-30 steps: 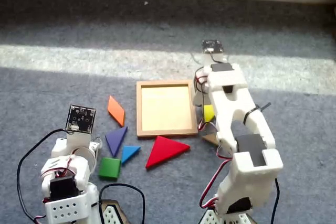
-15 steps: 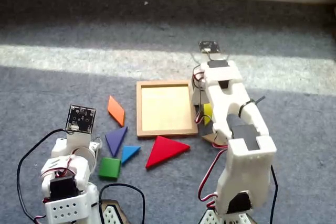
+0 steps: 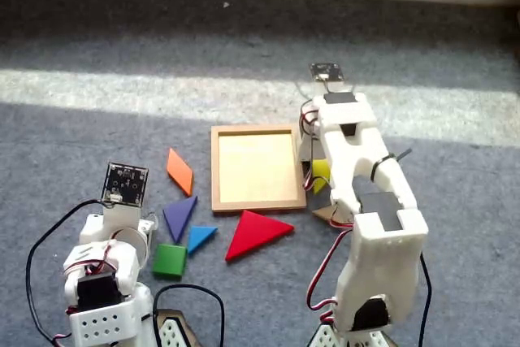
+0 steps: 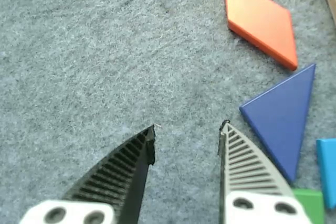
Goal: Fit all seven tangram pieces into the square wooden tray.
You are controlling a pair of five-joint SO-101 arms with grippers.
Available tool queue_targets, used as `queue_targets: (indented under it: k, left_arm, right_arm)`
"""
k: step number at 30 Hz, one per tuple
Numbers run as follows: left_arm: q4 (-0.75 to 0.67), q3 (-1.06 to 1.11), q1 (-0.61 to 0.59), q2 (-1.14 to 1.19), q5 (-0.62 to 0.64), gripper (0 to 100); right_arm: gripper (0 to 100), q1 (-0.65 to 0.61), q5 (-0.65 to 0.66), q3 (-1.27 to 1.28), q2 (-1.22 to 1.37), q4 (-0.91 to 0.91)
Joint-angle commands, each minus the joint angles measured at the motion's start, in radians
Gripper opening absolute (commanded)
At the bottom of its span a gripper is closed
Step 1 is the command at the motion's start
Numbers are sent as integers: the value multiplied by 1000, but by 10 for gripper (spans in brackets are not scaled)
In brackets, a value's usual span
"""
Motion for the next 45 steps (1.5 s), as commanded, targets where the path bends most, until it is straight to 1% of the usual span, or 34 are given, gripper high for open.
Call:
queue_targets:
  k: [1, 12, 16, 19, 25, 28, 31, 33, 37, 42, 45]
  left_arm:
    - [-5, 12, 16, -7, -6, 213]
    - [-5, 12, 16, -7, -6, 213]
    - [-5, 12, 16, -7, -6, 213]
    - [-5, 12, 16, -7, -6, 213]
    - [-5, 12, 16, -7, -6, 213]
    - [-5, 12, 16, -7, -6, 213]
    - [-5, 12, 16, -7, -6, 213]
    - [-5, 12, 16, -7, -6, 213]
    - [-5, 12, 16, -7, -6, 213]
    - [-5, 12, 16, -7, -6, 213]
    - [-5, 12, 16, -7, -6, 213]
  right_arm:
    - [235, 10, 11, -19, -108, 4]
    - [235, 19, 11, 131, -357, 7]
    - [232, -64, 5, 191, -463, 10]
    - [231, -147, 2, 206, -481, 12]
    - [231, -257, -84, 196, -400, 7]
    - [231, -321, -95, 143, -351, 10]
    - [231, -377, -160, 97, -300, 12]
    - [231, -397, -170, 65, -275, 13]
    - [231, -390, -173, 31, -271, 62]
    - [231, -335, -164, -30, -318, 139]
    - [231, -295, -103, -36, -401, 176]
